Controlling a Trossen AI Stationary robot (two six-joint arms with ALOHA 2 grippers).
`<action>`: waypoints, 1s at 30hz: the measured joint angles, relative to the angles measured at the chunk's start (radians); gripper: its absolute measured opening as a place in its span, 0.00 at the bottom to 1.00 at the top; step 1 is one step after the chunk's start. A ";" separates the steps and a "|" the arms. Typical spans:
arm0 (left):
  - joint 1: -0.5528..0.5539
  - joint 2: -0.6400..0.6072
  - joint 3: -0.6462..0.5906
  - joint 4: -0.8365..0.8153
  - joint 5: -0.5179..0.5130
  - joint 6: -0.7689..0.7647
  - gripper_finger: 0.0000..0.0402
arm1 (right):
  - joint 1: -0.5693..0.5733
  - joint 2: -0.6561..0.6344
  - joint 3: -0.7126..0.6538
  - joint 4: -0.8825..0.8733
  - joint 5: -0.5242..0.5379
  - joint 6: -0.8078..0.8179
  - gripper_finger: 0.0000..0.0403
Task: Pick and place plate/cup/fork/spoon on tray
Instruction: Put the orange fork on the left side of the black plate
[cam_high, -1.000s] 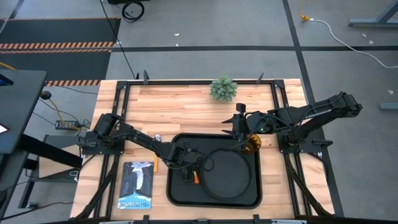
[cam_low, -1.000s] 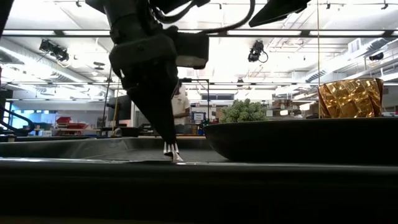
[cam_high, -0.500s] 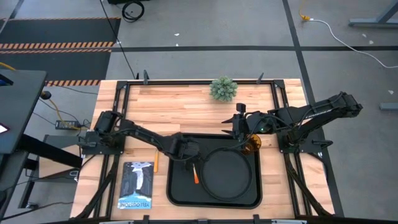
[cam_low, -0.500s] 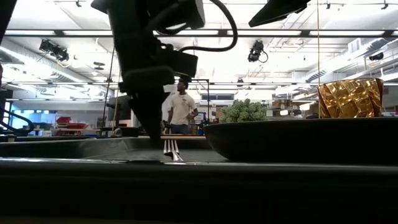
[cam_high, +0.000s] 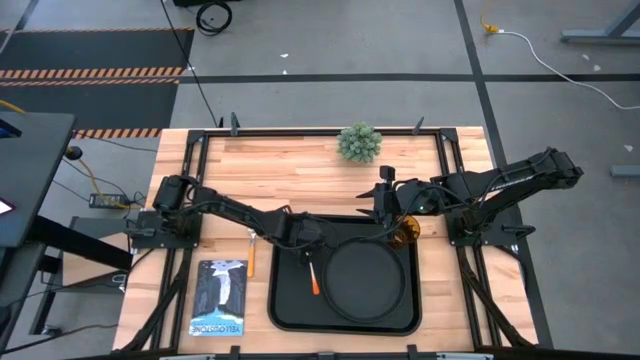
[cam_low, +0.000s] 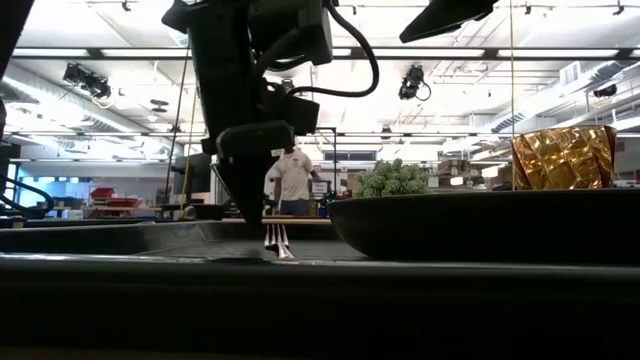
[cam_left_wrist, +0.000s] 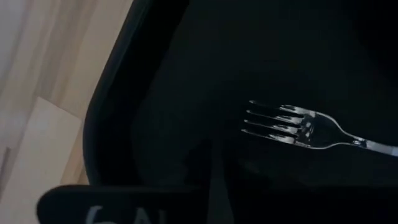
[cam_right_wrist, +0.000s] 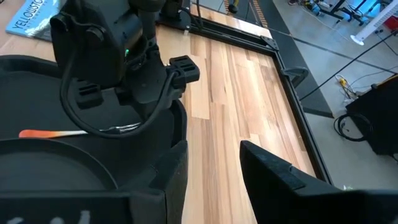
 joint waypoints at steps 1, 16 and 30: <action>0.000 0.000 0.000 0.001 0.003 -0.005 0.11 | 0.000 0.000 0.000 0.001 0.000 -0.001 0.38; 0.001 0.001 0.000 0.051 0.006 0.018 0.11 | 0.000 0.000 0.000 0.002 0.000 -0.003 0.38; -0.002 0.006 0.001 0.052 0.081 -0.024 0.11 | 0.000 0.000 0.000 0.002 0.000 -0.002 0.38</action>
